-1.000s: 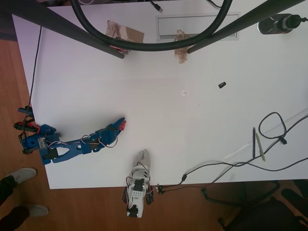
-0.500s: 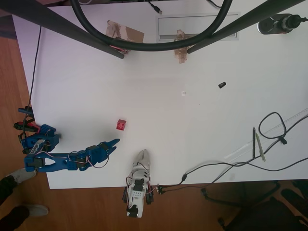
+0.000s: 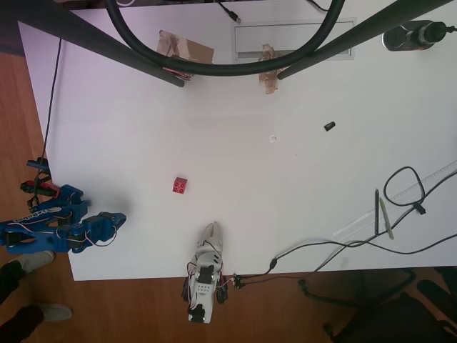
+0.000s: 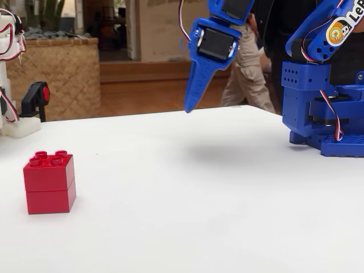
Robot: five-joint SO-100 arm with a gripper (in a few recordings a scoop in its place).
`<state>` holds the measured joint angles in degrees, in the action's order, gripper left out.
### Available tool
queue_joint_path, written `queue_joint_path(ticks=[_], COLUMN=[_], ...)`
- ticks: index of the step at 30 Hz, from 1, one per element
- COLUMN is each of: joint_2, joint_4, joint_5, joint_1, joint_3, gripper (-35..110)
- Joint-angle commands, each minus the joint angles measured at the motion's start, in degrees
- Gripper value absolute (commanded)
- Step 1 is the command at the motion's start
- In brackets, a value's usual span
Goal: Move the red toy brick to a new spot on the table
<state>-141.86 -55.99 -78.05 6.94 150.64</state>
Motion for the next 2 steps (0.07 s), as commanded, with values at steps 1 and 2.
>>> queue_joint_path(ticks=[1, 2], joint_2=[-14.2, -18.4], joint_4=[-2.6, -3.9], joint_5=[-4.7, -6.0], joint_1=[2.0, 2.5], joint_3=[10.8, 13.9], gripper=[0, 0])
